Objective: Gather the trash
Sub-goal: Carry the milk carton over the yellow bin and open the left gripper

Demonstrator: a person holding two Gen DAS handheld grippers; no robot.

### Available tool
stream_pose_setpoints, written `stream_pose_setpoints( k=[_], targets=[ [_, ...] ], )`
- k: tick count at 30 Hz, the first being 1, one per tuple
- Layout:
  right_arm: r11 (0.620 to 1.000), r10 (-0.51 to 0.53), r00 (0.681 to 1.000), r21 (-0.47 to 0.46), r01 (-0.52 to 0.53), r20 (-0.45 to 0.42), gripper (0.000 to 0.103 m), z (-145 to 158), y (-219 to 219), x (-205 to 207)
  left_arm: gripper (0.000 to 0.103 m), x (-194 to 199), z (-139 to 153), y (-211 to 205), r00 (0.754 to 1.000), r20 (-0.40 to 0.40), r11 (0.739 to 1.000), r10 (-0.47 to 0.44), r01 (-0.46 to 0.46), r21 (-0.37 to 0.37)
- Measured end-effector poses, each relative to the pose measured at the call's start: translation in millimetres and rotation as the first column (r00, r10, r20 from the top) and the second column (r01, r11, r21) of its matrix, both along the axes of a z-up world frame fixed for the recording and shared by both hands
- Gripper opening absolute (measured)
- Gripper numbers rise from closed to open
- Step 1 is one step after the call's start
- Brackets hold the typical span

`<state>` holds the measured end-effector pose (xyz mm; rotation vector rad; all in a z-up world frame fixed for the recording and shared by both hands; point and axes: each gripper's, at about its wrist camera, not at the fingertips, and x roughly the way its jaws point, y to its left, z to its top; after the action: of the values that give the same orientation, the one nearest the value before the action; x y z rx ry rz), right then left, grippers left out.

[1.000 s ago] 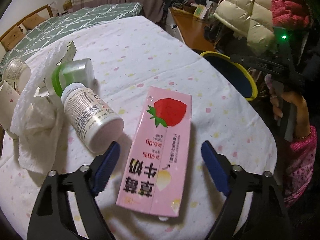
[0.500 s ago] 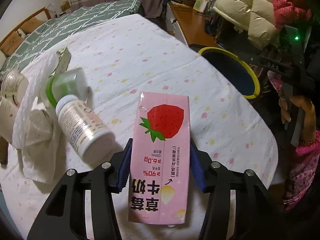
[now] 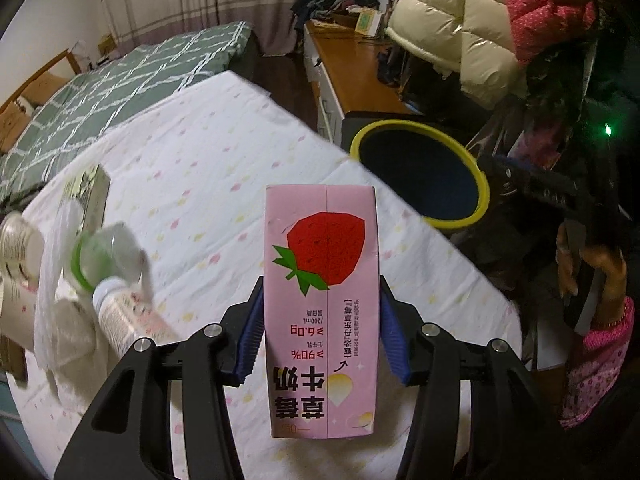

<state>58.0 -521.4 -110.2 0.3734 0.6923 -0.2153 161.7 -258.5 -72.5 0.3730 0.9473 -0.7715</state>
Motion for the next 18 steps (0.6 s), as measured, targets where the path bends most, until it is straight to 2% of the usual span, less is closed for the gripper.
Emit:
stream_pose_setpoints(
  k=[8,18],
  targets=[
    [0.999,-0.042,0.999,-0.016,0.043,0.025,0.055,4.9,-12.8,-35.3,0.051,-0.7,15.8,-43.1,0.997,0.029,0.998,-0.066,0.066,0.001],
    [0.995,-0.099,0.995,-0.009,0.099,0.006,0.055,-3.9,-32.0,-70.6,0.051,2.1,31.1,-135.6,0.979,0.056,0.980,-0.196,0.198,-0.032]
  ],
)
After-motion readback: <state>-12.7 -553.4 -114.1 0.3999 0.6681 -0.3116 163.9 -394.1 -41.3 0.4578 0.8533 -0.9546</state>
